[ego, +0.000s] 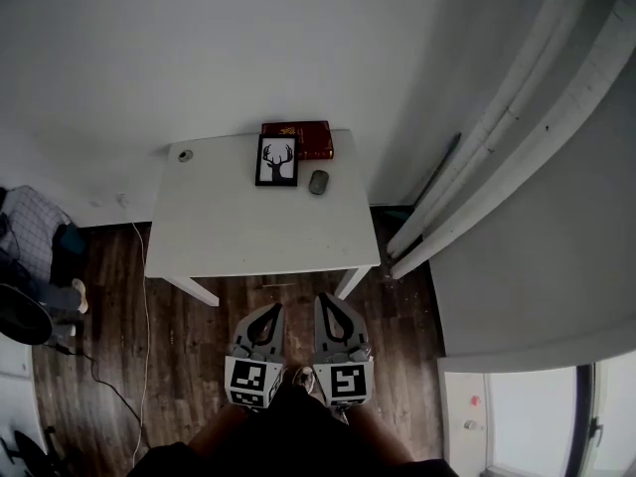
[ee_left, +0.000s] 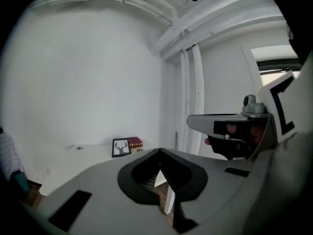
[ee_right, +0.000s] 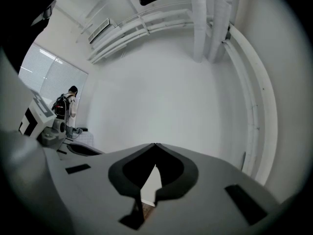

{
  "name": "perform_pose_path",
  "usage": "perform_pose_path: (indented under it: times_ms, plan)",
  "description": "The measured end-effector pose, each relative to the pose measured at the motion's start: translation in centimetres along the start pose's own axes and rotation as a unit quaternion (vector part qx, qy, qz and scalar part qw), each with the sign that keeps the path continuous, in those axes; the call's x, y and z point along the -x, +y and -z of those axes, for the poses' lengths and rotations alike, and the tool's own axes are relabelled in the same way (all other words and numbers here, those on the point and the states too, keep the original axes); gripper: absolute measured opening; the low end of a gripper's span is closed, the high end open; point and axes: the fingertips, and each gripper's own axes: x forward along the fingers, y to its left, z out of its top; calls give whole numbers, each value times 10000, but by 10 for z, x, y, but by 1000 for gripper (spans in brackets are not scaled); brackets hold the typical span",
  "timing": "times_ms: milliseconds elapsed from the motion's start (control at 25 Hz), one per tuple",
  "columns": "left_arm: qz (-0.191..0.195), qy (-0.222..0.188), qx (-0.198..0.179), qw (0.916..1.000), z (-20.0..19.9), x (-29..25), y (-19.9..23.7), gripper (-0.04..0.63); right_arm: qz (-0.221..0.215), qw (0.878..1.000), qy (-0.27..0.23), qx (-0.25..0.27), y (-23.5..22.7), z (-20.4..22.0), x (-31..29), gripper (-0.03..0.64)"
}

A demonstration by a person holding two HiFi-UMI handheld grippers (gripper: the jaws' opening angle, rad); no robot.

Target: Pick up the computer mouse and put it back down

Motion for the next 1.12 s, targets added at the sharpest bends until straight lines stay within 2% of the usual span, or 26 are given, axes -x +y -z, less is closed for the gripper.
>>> perform_pose_path:
  times_ms: [240,480,680,880,1120]
  plan:
    - [-4,208,130,9997,4,-29,6,2,23,9996,237,-146,-21,26,-19,20]
    - [81,230,226,9994,10,-63,21,2,51,9991,427,-67,-34,42,-47,20]
    - [196,301,247,9991,7,-101,44,2,264,9972,655,241,-52,46,-84,20]
    - [313,392,278,9984,0,-137,76,2,295,9957,840,250,-62,55,-132,20]
    - [451,671,365,9961,7,-176,116,2,338,9876,1455,487,-66,74,-192,20]
